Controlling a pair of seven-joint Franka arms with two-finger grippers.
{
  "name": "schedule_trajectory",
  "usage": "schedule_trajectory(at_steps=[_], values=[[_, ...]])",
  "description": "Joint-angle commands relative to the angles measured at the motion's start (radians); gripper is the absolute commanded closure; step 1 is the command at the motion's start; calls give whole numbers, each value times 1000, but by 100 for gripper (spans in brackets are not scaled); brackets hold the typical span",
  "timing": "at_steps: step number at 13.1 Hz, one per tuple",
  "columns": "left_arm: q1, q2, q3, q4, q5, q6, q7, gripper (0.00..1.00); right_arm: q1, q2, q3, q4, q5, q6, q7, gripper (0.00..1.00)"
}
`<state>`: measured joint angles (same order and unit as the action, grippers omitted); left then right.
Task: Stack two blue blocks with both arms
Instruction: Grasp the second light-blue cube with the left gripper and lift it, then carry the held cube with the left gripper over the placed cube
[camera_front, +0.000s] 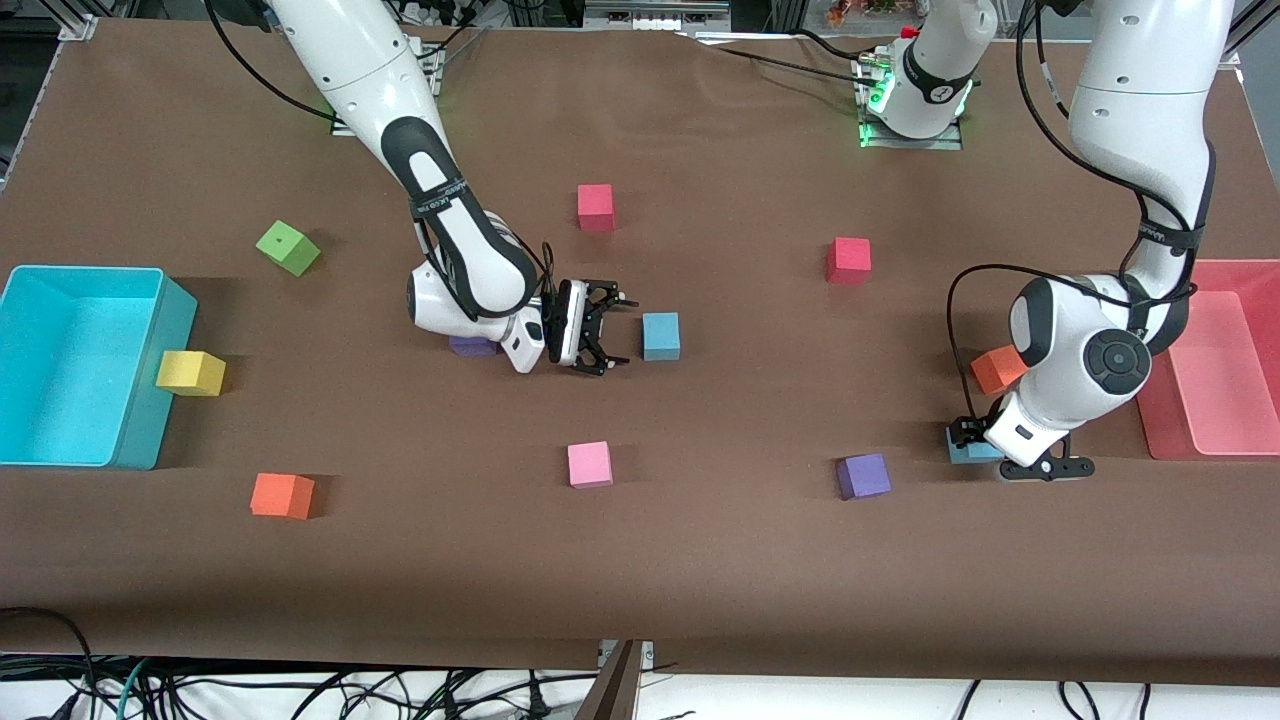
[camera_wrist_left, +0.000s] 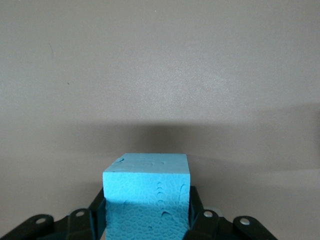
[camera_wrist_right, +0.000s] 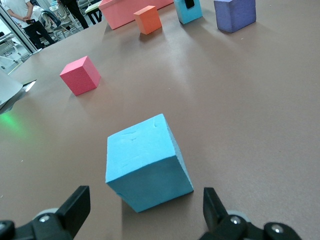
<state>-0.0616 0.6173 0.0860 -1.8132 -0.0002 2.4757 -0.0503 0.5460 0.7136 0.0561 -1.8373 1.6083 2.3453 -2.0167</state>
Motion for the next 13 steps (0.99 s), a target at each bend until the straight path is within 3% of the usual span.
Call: schedule_trajectory(at_steps=[1,4,8,13], values=[[-17,-7,18,-3,15,5,18,60,-9,3,4,0,21,-33,-36,0],[-29,-127,29,-75,13,-47,118,78,-14,3,4,-11,19,-50,-63,0],[-186,-373,28,-91,8,-326,23,90,-15,1,4,-11,19,-64,-69,0],[-415,-404,24,15,0,-535,-313,94,-17,1,4,-11,19,-64,-69,0]])
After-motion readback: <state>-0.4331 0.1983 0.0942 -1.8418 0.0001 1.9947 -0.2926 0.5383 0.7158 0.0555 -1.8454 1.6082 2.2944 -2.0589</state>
